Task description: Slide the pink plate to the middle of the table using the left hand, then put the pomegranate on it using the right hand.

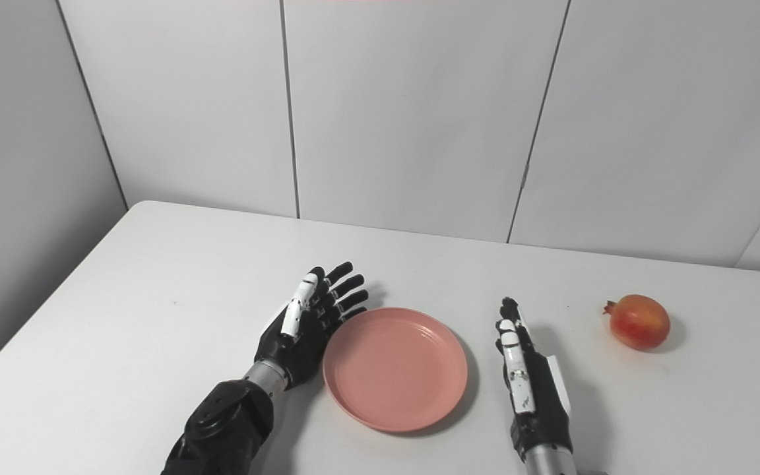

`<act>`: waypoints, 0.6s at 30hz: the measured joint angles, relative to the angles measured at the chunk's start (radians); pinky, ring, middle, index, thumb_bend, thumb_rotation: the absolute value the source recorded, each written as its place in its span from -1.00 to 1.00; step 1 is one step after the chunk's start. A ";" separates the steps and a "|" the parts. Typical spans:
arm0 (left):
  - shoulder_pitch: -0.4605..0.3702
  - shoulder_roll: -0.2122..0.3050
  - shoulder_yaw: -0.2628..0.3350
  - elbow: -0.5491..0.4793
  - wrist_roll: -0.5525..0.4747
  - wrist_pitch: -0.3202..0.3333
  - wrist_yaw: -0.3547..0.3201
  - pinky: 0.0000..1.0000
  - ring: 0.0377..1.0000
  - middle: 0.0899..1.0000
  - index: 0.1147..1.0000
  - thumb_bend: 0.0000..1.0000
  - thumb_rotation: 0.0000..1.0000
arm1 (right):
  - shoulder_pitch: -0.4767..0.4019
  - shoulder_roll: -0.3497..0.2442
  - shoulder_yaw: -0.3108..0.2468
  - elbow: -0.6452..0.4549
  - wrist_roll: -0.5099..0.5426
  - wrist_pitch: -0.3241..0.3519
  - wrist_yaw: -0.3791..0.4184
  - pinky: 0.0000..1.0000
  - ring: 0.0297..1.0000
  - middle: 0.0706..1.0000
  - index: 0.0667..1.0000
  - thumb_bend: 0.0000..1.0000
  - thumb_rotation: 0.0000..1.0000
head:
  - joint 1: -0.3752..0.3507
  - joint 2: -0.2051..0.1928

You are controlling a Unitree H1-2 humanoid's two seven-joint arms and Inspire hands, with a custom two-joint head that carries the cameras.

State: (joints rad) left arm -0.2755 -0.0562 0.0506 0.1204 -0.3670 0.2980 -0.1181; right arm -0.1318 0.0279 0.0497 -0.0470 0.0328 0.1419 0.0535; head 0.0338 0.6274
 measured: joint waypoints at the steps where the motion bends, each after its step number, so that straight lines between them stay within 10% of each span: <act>1: 0.004 0.000 -0.001 -0.004 0.000 0.000 0.000 0.76 0.75 0.76 0.73 -0.23 1.00 | 0.000 0.002 0.001 0.000 -0.001 0.000 -0.001 0.98 0.96 0.95 0.92 -0.53 1.00 | 0.000 0.000; 18: 0.017 -0.007 -0.010 -0.014 0.081 -0.038 0.027 0.78 0.77 0.78 0.76 -0.19 1.00 | -0.011 -0.031 0.040 -0.024 -0.163 0.003 -0.038 0.84 0.85 0.86 0.85 -0.39 1.00 | -0.089 0.017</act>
State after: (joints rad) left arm -0.2589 -0.0636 0.0411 0.1063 -0.2857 0.2600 -0.0909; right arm -0.1423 -0.0028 0.0900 -0.0711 -0.1305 0.1453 0.0152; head -0.0552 0.6443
